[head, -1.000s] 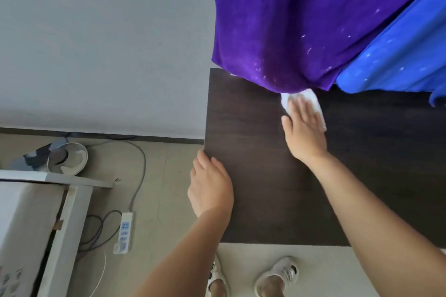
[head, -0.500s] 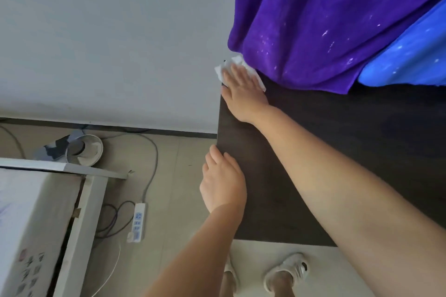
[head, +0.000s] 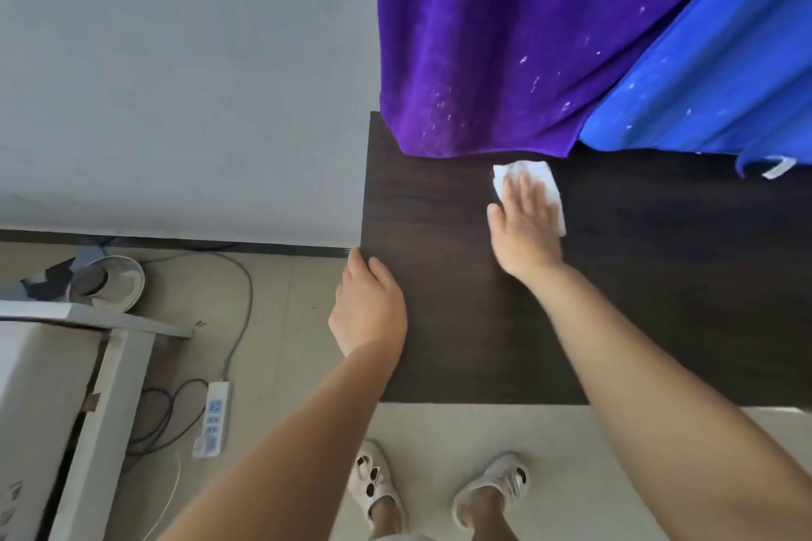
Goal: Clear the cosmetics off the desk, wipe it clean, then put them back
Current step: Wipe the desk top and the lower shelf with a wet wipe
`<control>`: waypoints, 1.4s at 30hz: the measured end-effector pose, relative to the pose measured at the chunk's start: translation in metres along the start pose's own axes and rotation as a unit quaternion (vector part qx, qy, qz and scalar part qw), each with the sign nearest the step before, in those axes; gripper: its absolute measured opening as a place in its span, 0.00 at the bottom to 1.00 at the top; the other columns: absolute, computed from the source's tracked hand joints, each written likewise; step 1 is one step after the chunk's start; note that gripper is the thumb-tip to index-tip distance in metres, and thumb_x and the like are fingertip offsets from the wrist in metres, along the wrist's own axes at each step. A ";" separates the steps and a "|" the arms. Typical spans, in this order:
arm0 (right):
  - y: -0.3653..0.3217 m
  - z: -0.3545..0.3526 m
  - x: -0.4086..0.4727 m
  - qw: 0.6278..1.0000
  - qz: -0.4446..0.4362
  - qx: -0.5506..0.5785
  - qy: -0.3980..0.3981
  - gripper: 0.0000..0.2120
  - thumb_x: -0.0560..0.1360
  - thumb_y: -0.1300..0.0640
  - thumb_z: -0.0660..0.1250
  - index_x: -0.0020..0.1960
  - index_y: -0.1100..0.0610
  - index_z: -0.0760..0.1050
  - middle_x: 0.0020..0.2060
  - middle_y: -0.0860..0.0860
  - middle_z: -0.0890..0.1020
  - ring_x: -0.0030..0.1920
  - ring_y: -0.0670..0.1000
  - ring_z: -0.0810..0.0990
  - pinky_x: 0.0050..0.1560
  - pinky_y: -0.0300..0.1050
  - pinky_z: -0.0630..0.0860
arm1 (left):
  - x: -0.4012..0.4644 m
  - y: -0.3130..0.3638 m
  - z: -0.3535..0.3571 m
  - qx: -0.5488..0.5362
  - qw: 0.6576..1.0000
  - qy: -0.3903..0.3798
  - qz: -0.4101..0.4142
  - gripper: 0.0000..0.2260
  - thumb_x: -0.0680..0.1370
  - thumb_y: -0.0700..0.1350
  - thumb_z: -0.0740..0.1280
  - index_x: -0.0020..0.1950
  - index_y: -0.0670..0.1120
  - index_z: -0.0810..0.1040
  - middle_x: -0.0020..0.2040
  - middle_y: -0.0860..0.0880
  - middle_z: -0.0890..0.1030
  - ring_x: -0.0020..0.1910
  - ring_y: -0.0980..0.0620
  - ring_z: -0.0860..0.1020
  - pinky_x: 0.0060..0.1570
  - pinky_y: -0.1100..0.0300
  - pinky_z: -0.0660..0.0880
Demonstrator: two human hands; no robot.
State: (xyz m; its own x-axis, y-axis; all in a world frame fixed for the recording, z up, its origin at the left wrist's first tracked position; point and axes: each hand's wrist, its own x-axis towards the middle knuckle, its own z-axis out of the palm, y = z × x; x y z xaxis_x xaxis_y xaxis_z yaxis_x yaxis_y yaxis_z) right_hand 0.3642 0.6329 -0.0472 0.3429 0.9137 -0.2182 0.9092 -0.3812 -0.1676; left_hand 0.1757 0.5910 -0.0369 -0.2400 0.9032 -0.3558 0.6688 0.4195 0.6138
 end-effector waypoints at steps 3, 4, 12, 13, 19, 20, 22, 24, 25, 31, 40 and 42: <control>-0.055 0.032 -0.048 0.995 -0.094 0.036 0.013 0.27 0.80 0.47 0.45 0.76 0.56 0.49 0.77 0.55 0.50 0.76 0.56 0.45 0.73 0.54 0.42 | 0.000 -0.019 -0.014 -0.267 0.960 -0.078 -0.037 0.19 0.80 0.52 0.47 0.60 0.52 0.76 0.56 0.53 0.80 0.57 0.50 0.76 0.55 0.55 0.70; -0.072 0.044 -0.076 0.987 -0.151 0.044 0.014 0.29 0.77 0.46 0.43 0.76 0.56 0.50 0.76 0.55 0.53 0.76 0.56 0.47 0.73 0.54 0.43 | 0.000 -0.026 -0.019 -0.362 0.921 -0.121 -0.073 0.21 0.81 0.53 0.47 0.58 0.51 0.78 0.54 0.53 0.81 0.57 0.51 0.77 0.53 0.57 0.72; 0.028 0.048 -0.182 0.952 -0.300 -0.040 0.038 0.23 0.80 0.47 0.44 0.74 0.51 0.57 0.73 0.50 0.64 0.73 0.53 0.59 0.71 0.51 0.55 | -0.030 -0.035 -0.022 -0.337 0.929 -0.134 -0.077 0.18 0.79 0.55 0.49 0.61 0.57 0.75 0.60 0.54 0.78 0.58 0.54 0.76 0.61 0.53 0.70; 0.057 0.041 -0.170 0.968 -0.244 -0.035 0.054 0.24 0.81 0.48 0.41 0.73 0.52 0.58 0.73 0.52 0.65 0.73 0.56 0.61 0.71 0.53 0.56 | -0.033 -0.034 -0.018 -0.273 0.955 -0.109 -0.039 0.18 0.80 0.54 0.50 0.67 0.55 0.70 0.65 0.54 0.74 0.63 0.52 0.72 0.65 0.52 0.66; 0.069 0.038 -0.158 0.985 0.054 0.094 0.133 0.24 0.76 0.66 0.50 0.72 0.60 0.62 0.72 0.59 0.65 0.73 0.62 0.59 0.73 0.59 0.56 | -0.044 -0.033 0.000 0.058 0.995 0.002 0.083 0.24 0.80 0.48 0.53 0.74 0.43 0.53 0.72 0.44 0.63 0.69 0.44 0.63 0.58 0.47 0.67; 0.046 0.046 -0.167 0.986 0.011 0.098 0.132 0.27 0.73 0.68 0.49 0.71 0.59 0.63 0.71 0.58 0.67 0.72 0.63 0.63 0.72 0.58 0.58 | -0.043 -0.033 0.002 0.066 0.995 0.005 0.080 0.24 0.80 0.48 0.53 0.74 0.42 0.53 0.72 0.43 0.63 0.69 0.44 0.62 0.59 0.46 0.66; 0.011 0.058 -0.187 0.979 -0.134 0.115 0.106 0.29 0.67 0.67 0.47 0.67 0.56 0.68 0.66 0.56 0.73 0.68 0.60 0.69 0.69 0.52 0.59 | -0.043 -0.035 0.004 0.074 0.993 0.020 0.087 0.24 0.79 0.47 0.54 0.74 0.41 0.54 0.72 0.42 0.63 0.69 0.43 0.61 0.60 0.45 0.65; 0.006 0.057 -0.200 0.954 -0.254 0.143 0.072 0.26 0.68 0.67 0.49 0.62 0.56 0.73 0.62 0.54 0.78 0.65 0.57 0.72 0.67 0.46 0.60 | -0.045 -0.037 0.005 0.077 0.987 0.049 0.134 0.22 0.78 0.43 0.57 0.72 0.40 0.60 0.70 0.39 0.64 0.69 0.40 0.62 0.62 0.44 0.64; 0.014 0.050 -0.201 0.944 -0.282 0.162 0.061 0.24 0.69 0.66 0.51 0.60 0.56 0.75 0.60 0.54 0.79 0.64 0.55 0.73 0.65 0.45 0.64 | -0.046 -0.039 0.007 0.087 0.979 0.068 0.169 0.20 0.78 0.40 0.59 0.69 0.39 0.64 0.70 0.37 0.65 0.68 0.38 0.62 0.63 0.43 0.63; 0.158 0.010 -0.185 0.967 -0.117 0.200 0.106 0.18 0.73 0.61 0.55 0.51 0.57 0.82 0.48 0.54 0.82 0.47 0.61 0.77 0.52 0.37 0.66 | -0.079 -0.029 0.041 0.169 0.941 0.092 0.279 0.18 0.72 0.43 0.55 0.58 0.41 0.75 0.64 0.39 0.72 0.62 0.38 0.69 0.67 0.41 0.56; 0.357 -0.059 -0.213 0.954 0.065 0.232 0.177 0.20 0.70 0.76 0.57 0.52 0.61 0.81 0.50 0.58 0.77 0.54 0.57 0.75 0.54 0.38 0.66 | -0.229 0.108 0.174 0.114 0.893 -0.045 0.433 0.16 0.73 0.38 0.57 0.58 0.41 0.76 0.60 0.41 0.75 0.60 0.39 0.72 0.66 0.42 0.63; 0.399 -0.081 -0.237 0.943 0.097 0.241 0.207 0.20 0.71 0.75 0.57 0.53 0.61 0.81 0.51 0.57 0.76 0.52 0.54 0.74 0.54 0.36 0.67 | -0.264 0.145 0.204 0.097 0.872 -0.075 0.473 0.18 0.71 0.39 0.56 0.58 0.40 0.76 0.59 0.41 0.76 0.58 0.39 0.74 0.64 0.42 0.65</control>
State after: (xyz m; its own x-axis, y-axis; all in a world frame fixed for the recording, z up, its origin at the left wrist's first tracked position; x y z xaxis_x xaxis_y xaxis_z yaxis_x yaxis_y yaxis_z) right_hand 0.6648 0.2754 0.0156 0.6459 0.7583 0.0884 0.6412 -0.4760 -0.6019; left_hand 0.4798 0.3947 0.0028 0.5691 0.8087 0.1488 0.6279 -0.5443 0.5563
